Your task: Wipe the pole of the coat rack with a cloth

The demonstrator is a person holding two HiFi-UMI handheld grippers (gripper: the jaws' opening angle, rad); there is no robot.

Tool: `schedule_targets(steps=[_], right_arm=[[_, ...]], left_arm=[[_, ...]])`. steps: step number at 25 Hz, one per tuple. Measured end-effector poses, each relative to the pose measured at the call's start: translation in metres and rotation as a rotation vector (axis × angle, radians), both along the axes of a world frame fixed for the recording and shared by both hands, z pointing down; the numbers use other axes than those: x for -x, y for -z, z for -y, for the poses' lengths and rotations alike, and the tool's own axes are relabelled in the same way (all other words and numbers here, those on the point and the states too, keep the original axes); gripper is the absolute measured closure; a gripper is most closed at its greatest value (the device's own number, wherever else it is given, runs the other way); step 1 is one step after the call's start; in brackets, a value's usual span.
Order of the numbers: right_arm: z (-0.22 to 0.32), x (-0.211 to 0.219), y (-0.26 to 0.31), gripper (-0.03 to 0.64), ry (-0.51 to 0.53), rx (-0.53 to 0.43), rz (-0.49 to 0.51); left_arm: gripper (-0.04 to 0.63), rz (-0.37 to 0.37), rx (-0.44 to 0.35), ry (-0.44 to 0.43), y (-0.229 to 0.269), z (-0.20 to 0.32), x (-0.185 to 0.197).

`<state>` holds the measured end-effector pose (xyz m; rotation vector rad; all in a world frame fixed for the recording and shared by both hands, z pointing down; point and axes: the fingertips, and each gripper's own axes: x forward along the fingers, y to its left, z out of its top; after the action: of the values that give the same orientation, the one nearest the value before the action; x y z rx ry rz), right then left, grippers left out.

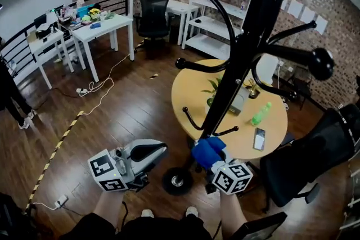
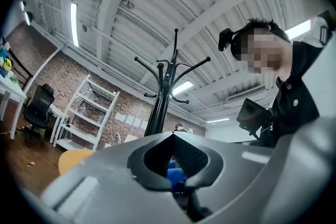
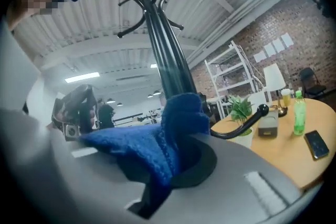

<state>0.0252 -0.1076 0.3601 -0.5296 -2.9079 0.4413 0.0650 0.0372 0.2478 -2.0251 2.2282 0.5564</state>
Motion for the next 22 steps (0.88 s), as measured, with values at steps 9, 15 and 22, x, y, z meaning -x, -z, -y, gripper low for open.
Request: schedule_targets(steps=[9, 15, 22], right_arm=[[-0.017, -0.029, -0.010, 0.592, 0.019, -0.025, -0.168], [-0.006, -0.034, -0.021, 0.592, 0.043, -0.043, -0.220], [0.003, -0.005, -0.005, 0.592, -0.031, -0.077, -0.054]], left_arm=[[0.592, -0.027, -0.044, -0.098, -0.005, 0.008, 0.005], [0.592, 0.005, -0.036, -0.095, 0.011, 0.033, -0.001], [0.592, 0.046, -0.041, -0.041, 0.021, 0.021, -0.008]])
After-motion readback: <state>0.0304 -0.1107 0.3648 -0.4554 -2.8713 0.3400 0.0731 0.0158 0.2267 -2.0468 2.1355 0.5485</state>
